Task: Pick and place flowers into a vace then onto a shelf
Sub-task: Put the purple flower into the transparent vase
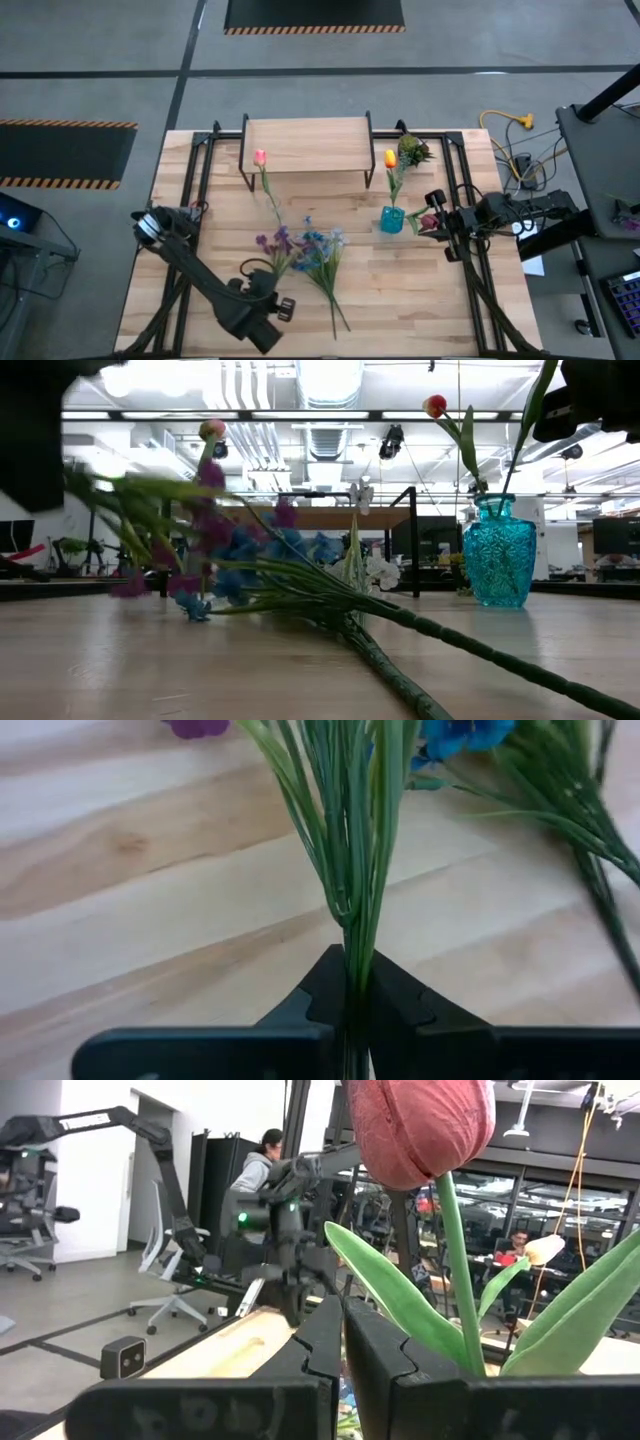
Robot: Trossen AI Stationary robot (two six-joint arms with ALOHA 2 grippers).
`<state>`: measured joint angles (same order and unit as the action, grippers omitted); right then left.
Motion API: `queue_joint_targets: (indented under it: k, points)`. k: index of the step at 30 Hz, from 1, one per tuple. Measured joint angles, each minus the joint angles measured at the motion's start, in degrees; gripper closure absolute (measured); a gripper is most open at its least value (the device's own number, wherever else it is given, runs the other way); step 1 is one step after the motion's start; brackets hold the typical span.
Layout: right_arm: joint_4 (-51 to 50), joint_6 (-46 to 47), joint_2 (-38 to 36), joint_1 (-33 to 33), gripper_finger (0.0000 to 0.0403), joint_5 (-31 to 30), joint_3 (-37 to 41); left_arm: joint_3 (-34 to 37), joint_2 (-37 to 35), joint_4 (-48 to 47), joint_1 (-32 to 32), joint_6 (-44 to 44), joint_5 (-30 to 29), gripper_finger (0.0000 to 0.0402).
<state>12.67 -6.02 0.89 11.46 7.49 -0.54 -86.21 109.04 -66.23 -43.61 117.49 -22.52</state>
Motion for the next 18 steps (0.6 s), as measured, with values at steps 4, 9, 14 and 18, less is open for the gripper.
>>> queue_joint_targets:
  k: [4,9,14,18]
  points:
    - [0.0,0.0,0.0,0.0,0.0394,0.0,0.0,0.0,-4.5,-2.5,-1.8,0.0,0.3,0.0395]
    - [0.0,0.0,0.0,0.0,0.0394,0.0,0.0,0.0,-10.1,-6.1,-3.3,1.0,1.5,0.0395]
    - [0.0,-0.1,0.0,0.0,0.0394,0.0,0.0,0.0,-14.8,-8.7,-3.8,-2.0,0.9,0.0395]
    - [-0.1,0.0,0.0,0.0,0.0394,0.0,0.0,-0.5,-17.5,-8.6,-3.7,-6.4,3.1,0.0395]
